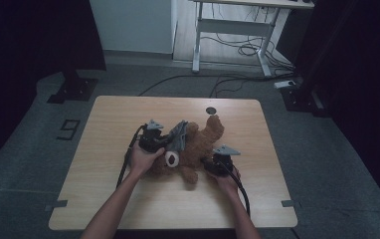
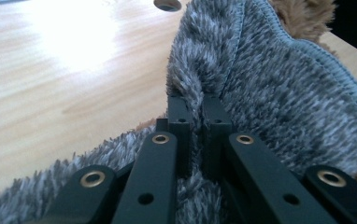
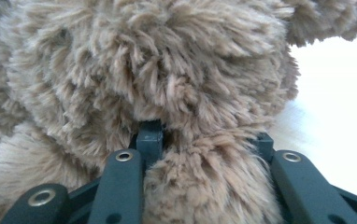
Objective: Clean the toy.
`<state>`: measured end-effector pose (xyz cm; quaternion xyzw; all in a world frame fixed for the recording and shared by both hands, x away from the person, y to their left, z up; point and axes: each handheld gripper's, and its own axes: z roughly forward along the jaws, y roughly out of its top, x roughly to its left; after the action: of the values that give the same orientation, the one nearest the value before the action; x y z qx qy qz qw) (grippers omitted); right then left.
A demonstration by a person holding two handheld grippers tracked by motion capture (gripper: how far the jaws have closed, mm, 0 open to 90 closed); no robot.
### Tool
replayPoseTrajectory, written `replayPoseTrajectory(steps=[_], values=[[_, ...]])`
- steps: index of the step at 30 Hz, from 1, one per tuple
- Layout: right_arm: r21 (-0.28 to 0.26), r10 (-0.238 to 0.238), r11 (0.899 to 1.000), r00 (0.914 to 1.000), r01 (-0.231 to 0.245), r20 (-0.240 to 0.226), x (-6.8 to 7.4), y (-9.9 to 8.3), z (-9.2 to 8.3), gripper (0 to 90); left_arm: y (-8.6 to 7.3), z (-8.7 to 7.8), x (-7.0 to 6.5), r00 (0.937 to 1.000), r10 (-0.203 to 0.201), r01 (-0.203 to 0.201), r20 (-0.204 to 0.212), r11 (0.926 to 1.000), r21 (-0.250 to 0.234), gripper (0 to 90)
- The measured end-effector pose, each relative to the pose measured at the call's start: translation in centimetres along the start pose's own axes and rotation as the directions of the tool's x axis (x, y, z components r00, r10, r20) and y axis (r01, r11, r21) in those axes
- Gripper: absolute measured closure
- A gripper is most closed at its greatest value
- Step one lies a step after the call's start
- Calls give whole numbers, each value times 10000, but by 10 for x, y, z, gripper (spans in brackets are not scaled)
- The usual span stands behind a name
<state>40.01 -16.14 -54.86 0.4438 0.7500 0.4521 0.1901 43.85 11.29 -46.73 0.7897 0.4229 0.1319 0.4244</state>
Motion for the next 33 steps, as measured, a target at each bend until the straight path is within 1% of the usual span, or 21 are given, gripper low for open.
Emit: replayPoseTrajectory(steps=[2, 3, 4, 6, 8, 10, 11, 12, 14, 15, 17, 19, 21, 22, 24, 25, 26, 29, 30, 32, 33], values=[[51, 27, 10000, 10000, -28, 86, -2, 3, 2, 612, 1, 2, 1, 10000, -18, 18, 8, 10000, -27, 845], [75, 19, 10000, 10000, -20, 93, -3, 3, 2, 612, -1, 1, 0, 9999, 100, -100, -3, 9999, -33, 845], [116, -43, 9999, 10000, 42, 68, -3, 3, 1, 611, -2, 0, -1, 9999, 112, -112, 55, 9999, -109, 845], [217, -195, 9996, 9998, 194, 14, -3, 0, -2, 603, -8, -5, -4, 9995, 220, -215, 222, 9995, -215, 846], [327, -279, 9991, 9996, 280, -50, -3, -3, -6, 589, -16, -10, -8, 9991, 221, -208, 353, 9992, -345, 846], [630, -275, 9976, 9993, 289, -238, -3, -6, -10, 574, -23, -16, -14, 9985, 262, -240, 490, 9987, -450, 847], [767, -294, 9966, 9992, 315, -287, -3, -7, -12, 562, -27, -20, -19, 9980, 365, -338, 525, 9981, -514, 848], [967, -352, 9946, 9987, 385, -359, -2, -8, -14, 537, -30, -22, -21, 9976, 428, -398, 548, 9977, -551, 848], [1199, -371, 9919, 9982, 424, -461, -2, -9, -18, 486, -38, -27, -29, 9969, 495, -452, 617, 9966, -691, 849], [1261, -397, 9910, 9980, 456, -490, -2, -10, -21, 454, -42, -28, -32, 9963, 617, -572, 603, 9956, -742, 850], [1328, -223, 9906, 9967, 326, -778, -4, -13, -30, 383, -49, -32, -38, 9955, 683, -622, 659, 9940, -901, 851], [989, 60, 9951, 9951, 38, -986, -10, -15, -46, 324, -54, -36, -42, 9944, 762, -688, 732, 9928, -977, 851], [552, 238, 9983, 9949, -184, -984, -14, -13, -61, 277, -58, -38, -45, 9936, 753, -666, 846, 9926, -1016, 851], [242, 327, 9992, 9942, -304, -1020, -18, -9, -69, 251, -60, -38, -47, 9928, 801, -708, 888, 9920, -1042, 851], [-366, 519, 9978, 9946, -554, -903, -24, 3, -85, 207, -64, -40, -50, 9918, 859, -757, 948, 9914, -1065, 851], [-502, 578, 9968, 9948, -621, -837, -26, 8, -88, 184, -66, -42, -52, 9912, 834, -721, 1030, 9915, -1087, 851], [-731, 701, 9945, 9957, -745, -614, -30, 19, -94, 167, -67, -43, -52, 9910, 817, -700, 1065, 9916, -1085, 851], [-1096, 775, 9905, 9958, -825, -484, -33, 36, -100, 143, -69, -45, -54, 9904, 744, -615, 1167, 9920, -1100, 851], [-1185, 703, 9901, 9963, -756, -485, -34, 42, -101, 142, -70, -46, -54, 9899, 756, -627, 1202, 9922, -1077, 850], [-1149, 557, 9914, 9964, -627, -632, -34, 52, -100, 144, -72, -47, -56, 9889, 769, -630, 1268, 9919, -1102, 850], [-1021, 558, 9927, 9955, -635, -767, -35, 55, -98, 172, -74, -48, -57, 9887, 770, -624, 1289, 9916, -1130, 850]])
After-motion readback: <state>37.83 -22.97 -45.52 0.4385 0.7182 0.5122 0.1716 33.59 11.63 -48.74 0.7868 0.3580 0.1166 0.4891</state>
